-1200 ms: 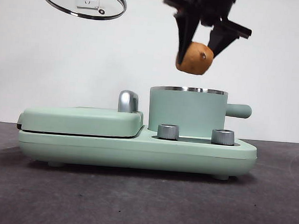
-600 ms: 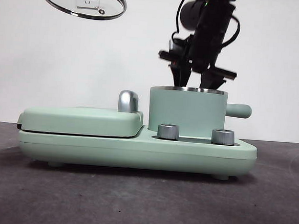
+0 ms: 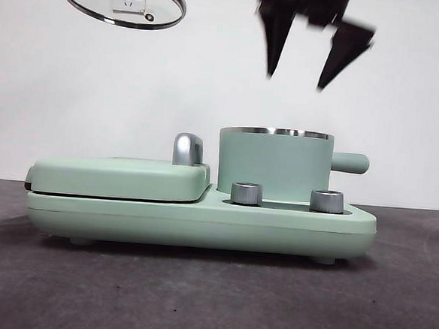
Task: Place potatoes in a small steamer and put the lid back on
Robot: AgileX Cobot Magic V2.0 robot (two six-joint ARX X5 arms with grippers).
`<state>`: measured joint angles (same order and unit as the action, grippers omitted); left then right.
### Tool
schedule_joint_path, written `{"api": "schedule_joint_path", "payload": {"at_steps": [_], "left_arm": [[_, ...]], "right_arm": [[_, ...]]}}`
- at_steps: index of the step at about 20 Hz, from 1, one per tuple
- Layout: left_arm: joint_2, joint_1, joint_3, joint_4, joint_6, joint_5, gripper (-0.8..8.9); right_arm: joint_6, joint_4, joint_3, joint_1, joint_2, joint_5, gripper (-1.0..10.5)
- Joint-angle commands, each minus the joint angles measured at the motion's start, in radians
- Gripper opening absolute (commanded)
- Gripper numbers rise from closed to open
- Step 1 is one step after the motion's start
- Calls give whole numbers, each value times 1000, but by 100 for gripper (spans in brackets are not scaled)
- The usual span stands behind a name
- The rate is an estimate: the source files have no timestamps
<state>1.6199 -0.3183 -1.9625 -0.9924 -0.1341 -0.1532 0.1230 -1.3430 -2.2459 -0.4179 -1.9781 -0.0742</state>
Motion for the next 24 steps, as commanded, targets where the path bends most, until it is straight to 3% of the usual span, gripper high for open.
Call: {"api": "schedule_joint_path", "payload": {"at_steps": [1,6,11,18,24], "left_arm": [[-11,-3,-32,27,16,-2,21],[-11,-19,-32,42,24,-2,21],[2,-60,-32,50,33,-2,21],[105,-174,-32,71,34,-2,21],[230,-264,-32,225,45,-2,21]], "right_arm": [[-49,-77,112,-5,140,5,450],[-53,-70,503,-6,521,57,450],[-39,101,770,-18,789,33,450],[77,330,1092,-20,1124,16,450],[130,381,1324,-20,1352,22,450]]}}
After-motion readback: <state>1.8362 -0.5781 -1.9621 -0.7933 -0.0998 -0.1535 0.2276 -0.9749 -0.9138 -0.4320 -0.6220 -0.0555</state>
